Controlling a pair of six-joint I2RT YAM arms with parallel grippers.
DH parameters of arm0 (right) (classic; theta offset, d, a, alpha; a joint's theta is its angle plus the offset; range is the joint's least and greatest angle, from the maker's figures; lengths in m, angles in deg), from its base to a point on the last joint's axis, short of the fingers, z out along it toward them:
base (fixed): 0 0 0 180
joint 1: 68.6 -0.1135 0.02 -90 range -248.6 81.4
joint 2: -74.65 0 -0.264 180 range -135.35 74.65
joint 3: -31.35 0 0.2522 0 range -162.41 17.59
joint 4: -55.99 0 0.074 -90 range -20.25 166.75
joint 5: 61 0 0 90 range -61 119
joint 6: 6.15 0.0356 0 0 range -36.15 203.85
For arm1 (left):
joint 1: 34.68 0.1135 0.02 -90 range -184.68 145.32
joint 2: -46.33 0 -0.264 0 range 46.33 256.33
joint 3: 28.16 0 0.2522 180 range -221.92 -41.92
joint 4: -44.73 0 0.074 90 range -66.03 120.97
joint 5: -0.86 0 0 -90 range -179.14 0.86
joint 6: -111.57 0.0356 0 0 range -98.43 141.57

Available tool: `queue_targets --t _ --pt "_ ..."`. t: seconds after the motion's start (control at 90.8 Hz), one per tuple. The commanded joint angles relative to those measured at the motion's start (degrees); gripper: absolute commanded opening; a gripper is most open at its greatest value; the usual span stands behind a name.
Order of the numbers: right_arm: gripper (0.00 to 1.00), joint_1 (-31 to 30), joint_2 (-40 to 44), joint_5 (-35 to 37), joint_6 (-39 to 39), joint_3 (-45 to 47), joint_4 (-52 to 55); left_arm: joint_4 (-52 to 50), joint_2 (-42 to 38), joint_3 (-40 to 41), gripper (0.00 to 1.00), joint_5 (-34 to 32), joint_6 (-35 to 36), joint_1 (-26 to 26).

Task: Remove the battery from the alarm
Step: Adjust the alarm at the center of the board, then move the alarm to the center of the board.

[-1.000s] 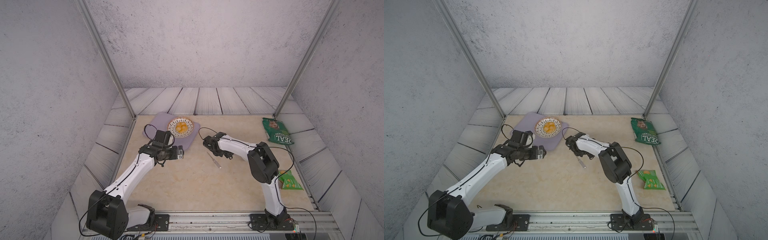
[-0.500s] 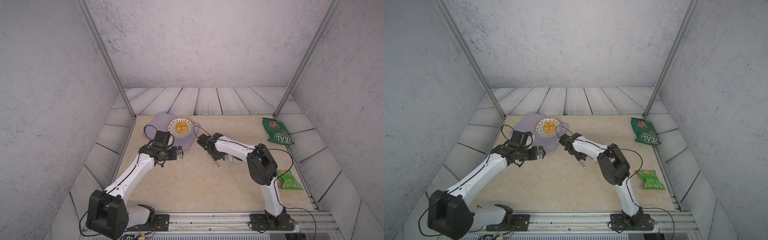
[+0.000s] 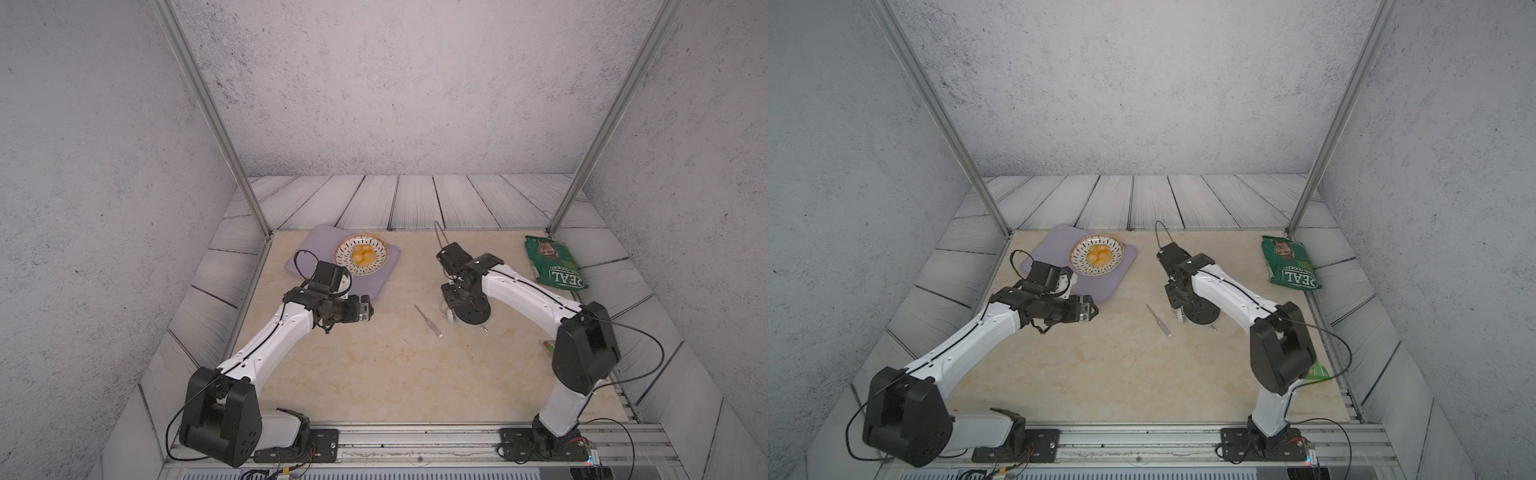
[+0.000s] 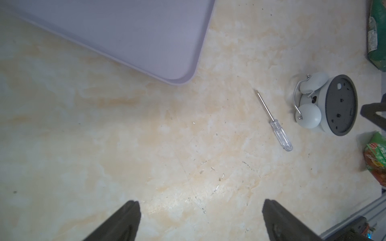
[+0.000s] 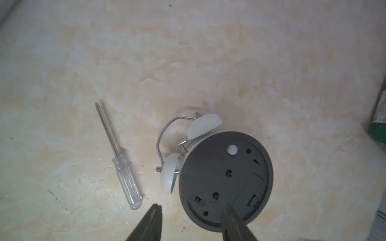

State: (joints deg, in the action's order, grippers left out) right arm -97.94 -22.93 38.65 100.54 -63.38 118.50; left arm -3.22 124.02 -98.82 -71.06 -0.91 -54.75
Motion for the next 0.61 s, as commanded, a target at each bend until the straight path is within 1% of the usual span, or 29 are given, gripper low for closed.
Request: queue_targets --t 0.0,0.077,0.132,0.275,0.352,0.418,0.495,0.594 --pt "0.51 8.99 6.3 -12.73 3.82 7.24 -3.31 1.19 3.79 -3.1 0.95 5.37 0.54 -2.2" --pt "0.51 15.1 8.47 -17.73 5.22 11.88 -5.84 0.81 6.71 -5.71 0.93 6.32 1.04 -4.16" --pt "0.52 18.24 8.75 -20.29 6.1 14.2 -7.51 0.67 8.68 -7.39 0.92 6.79 1.2 -5.17" --pt "0.52 23.95 6.21 -26.72 7.25 17.34 -11.52 0.45 12.73 -10.5 0.91 7.87 1.21 -6.26" --pt "0.52 25.52 4.23 -29.41 6.81 18.0 -14.21 -0.03 14.65 -11.85 0.89 8.65 1.41 -6.51" --pt "0.53 25.92 2.21 -31.53 5.13 16.84 -15.58 -0.25 15.51 -12.35 0.89 8.91 1.52 -6.63" --pt "0.53 26.09 -0.79 -35.75 3.35 15.22 -17.29 -0.3 15.84 -12.28 0.89 8.62 1.6 -6.64" --pt "0.5 26.13 -5.49 -39.54 1.19 11.76 -15.68 -0.5 16.41 -12.41 0.89 7.96 1.82 -6.64"
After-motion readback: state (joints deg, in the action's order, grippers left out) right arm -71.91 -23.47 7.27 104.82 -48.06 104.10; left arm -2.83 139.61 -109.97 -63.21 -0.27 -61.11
